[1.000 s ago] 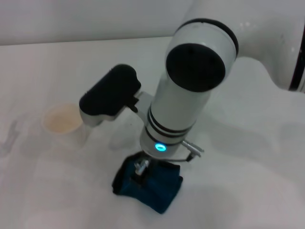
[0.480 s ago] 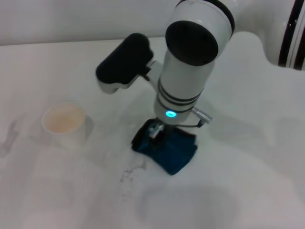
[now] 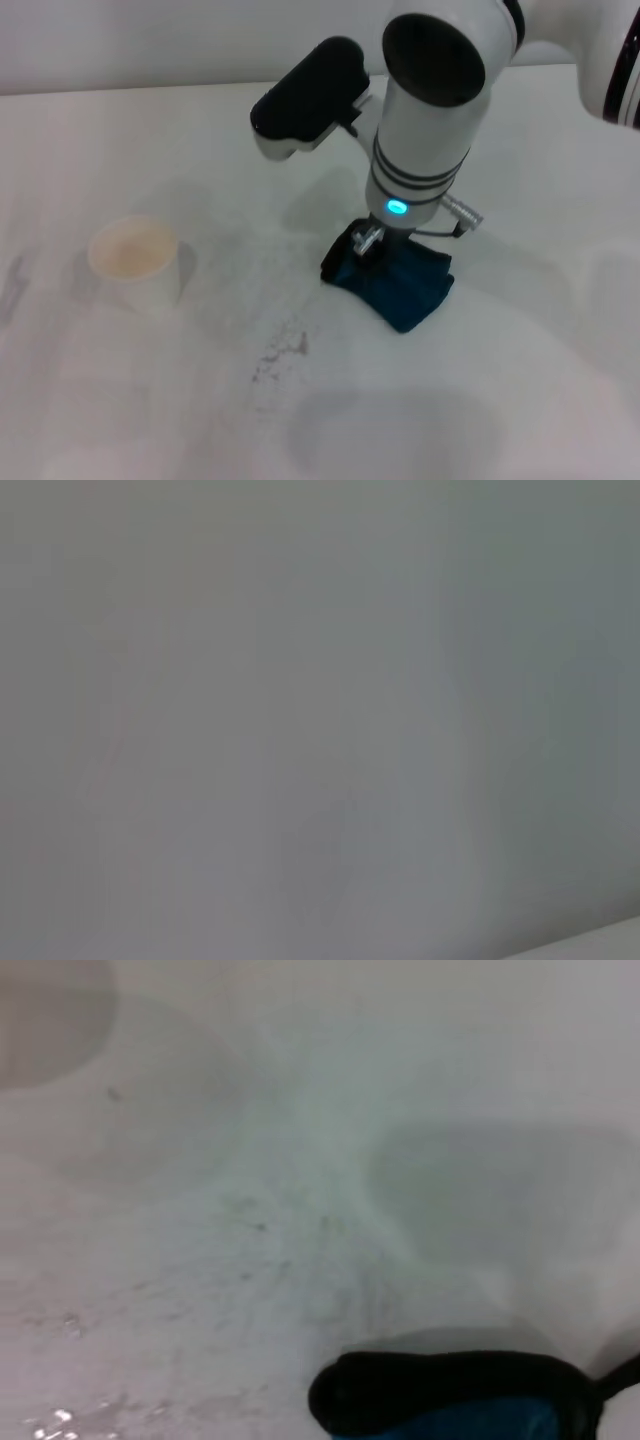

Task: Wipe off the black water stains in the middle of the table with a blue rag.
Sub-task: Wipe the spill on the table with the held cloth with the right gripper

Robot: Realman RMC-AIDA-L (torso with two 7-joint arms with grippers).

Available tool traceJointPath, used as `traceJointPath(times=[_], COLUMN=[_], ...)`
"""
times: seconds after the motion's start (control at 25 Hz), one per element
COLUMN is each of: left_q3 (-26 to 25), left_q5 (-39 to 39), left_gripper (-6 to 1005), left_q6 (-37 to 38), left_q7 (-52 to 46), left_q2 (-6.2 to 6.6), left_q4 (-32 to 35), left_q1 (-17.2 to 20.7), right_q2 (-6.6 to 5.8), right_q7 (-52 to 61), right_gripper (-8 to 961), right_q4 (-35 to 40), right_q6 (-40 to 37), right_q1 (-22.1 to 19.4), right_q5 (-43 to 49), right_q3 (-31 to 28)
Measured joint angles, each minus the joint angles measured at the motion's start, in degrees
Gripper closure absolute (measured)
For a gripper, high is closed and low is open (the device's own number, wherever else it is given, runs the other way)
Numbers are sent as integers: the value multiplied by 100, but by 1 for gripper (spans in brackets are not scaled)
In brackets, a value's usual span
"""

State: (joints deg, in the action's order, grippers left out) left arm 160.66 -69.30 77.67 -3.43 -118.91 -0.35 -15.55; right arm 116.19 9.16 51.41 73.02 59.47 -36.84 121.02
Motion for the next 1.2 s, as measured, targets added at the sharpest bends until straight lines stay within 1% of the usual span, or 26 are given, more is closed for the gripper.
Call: traceJointPath(times=[0.12, 0.16, 0.2, 0.44, 0.64, 1.04, 1.2], left_q3=[0, 0, 0, 24, 23, 27, 27], left_q5=[0, 0, 0, 11, 19, 21, 31], left_gripper=[138, 138, 138, 137, 137, 138, 138], left_q6=[-15, -42, -58, -134, -139, -141, -148], left_q7=[-9, -10, -8, 12, -13, -18, -18], left_q2=[0, 0, 0, -9, -9, -9, -17], left_q4=[0, 2, 7, 58, 62, 62, 64], left_q1=[-17, -30, -35, -84, -91, -131, -143], right_q2=[0, -1, -1, 0, -1, 0, 0], right_q7=[11, 17, 17, 61, 64, 34, -261], right_gripper=[895, 895, 895, 896, 896, 897, 897], right_q4=[49, 58, 58, 62, 92, 482, 529], right_q6=[-97, -224, -224, -718, -1089, -1287, -1281], right_q1=[7, 33, 33, 162, 356, 414, 393], right_q5=[-232, -431, -431, -1243, -1979, -2721, -3181], right_q3=[183, 338, 338, 1005, 1534, 1949, 2046])
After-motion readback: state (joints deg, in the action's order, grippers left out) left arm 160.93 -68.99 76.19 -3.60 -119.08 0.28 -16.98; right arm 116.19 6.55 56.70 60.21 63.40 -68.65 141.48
